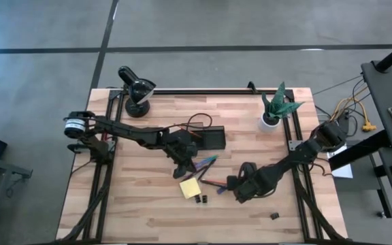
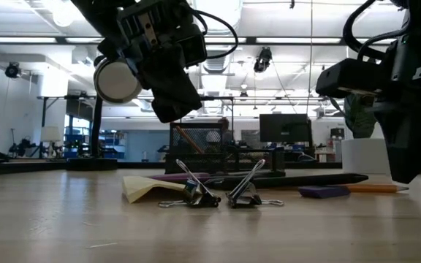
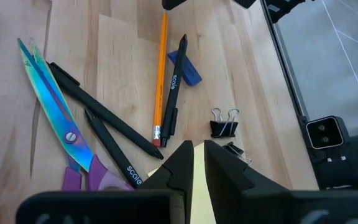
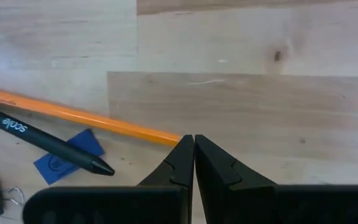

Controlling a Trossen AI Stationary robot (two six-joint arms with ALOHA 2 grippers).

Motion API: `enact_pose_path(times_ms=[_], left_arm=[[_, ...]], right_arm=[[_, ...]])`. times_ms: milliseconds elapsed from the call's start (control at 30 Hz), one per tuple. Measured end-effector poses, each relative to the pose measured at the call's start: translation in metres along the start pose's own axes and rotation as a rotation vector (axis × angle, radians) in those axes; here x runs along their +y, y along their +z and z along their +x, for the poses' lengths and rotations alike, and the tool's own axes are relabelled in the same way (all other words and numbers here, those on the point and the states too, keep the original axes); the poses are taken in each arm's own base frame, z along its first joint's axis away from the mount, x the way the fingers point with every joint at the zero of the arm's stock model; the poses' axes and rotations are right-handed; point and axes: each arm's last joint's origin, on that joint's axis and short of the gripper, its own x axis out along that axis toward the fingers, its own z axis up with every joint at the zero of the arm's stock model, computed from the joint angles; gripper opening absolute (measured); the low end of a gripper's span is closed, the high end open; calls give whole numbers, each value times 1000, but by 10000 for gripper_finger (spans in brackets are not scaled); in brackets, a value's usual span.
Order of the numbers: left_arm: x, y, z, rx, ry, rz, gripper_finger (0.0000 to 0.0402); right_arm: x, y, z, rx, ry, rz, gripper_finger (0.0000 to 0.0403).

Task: Pick and place office supplies into organizer
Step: Put the orange pencil into the black desk organizer

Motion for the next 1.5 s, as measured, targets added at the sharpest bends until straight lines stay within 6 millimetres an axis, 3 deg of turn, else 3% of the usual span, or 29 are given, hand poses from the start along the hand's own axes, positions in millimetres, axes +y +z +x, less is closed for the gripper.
enact_pose_path(times_ms=[833, 1233, 1367, 1500], left_arm=[[0, -1, 0, 3, 1, 2, 22], [-10, -8, 11, 7, 80, 164, 34], [-10, -4, 11, -34, 105, 157, 38], [-10, -3, 11, -41, 106, 151, 39]], right_arm=[[0, -1, 3, 20, -1, 9, 9], [-2, -1, 4, 15, -5, 12, 9], [1, 4, -3, -30, 31, 24, 9], [4, 21, -2, -75, -8, 30, 9]])
